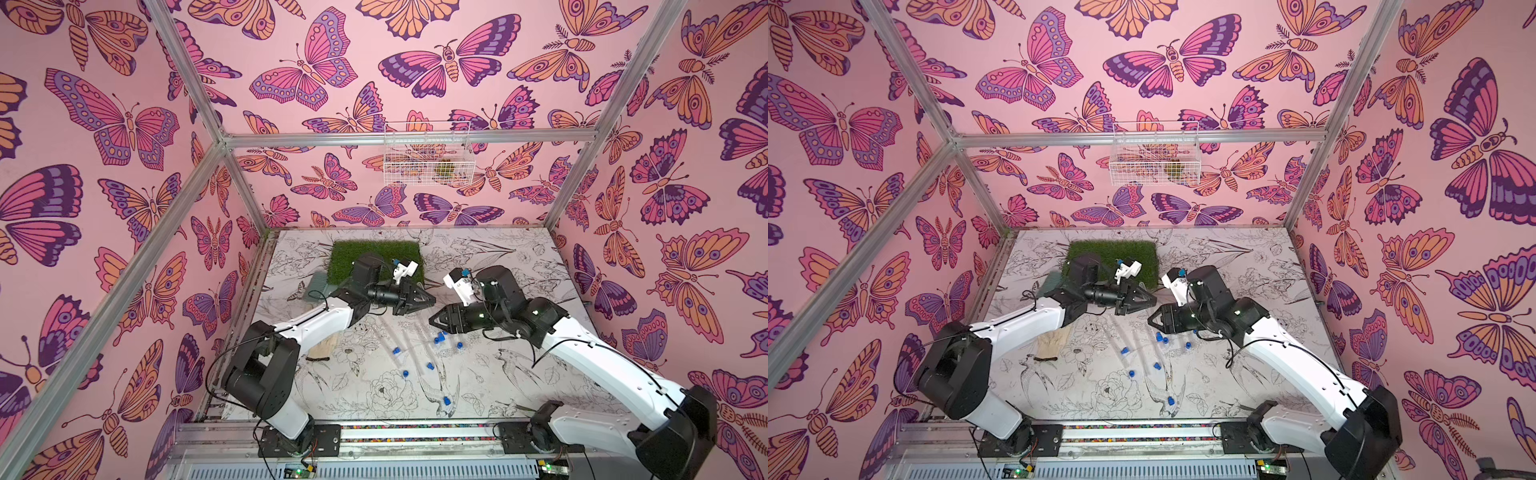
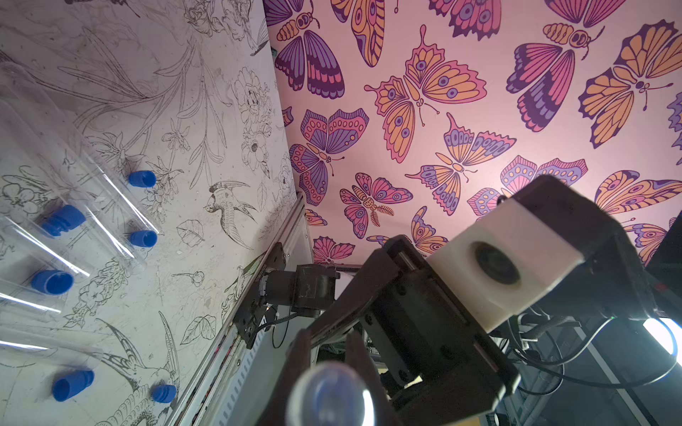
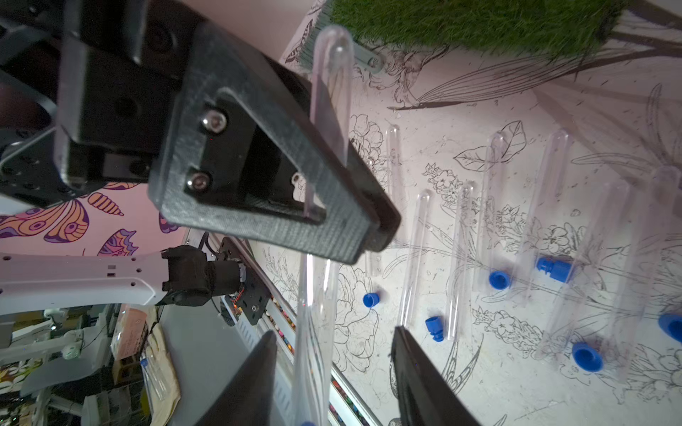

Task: Remove stoppers from test tubes
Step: Pick up the test tube at the center of the board.

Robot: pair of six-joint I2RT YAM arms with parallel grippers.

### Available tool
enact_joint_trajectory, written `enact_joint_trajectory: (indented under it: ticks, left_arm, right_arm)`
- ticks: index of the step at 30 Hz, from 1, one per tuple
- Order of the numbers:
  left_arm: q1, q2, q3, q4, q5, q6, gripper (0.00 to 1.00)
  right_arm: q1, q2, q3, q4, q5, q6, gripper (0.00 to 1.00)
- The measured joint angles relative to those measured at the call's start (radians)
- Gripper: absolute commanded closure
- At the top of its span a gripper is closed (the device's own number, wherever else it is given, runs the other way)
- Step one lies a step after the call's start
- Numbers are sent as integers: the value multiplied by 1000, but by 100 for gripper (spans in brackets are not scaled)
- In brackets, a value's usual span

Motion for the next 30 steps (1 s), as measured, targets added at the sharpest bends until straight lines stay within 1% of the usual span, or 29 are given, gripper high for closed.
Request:
enact_joint_trajectory:
  ticks: [8,14,21,30]
  left_arm:
    - [15,-3,-3,0,-9,-17,96]
    - [39,-35,-10,-35,-62,-28,96]
    - [71,-100,-10,-91,-161,-31,96]
    - [81,-154,-14,-125,-272,-48,96]
  right_arm:
    - [0,-96,9,-3,113,-9,40]
    - [-1,-134,4,4,188,45,39]
    - [-4,-163,-67,65,206,140,39]
    - [-8,-172,-117,166,205,238,39]
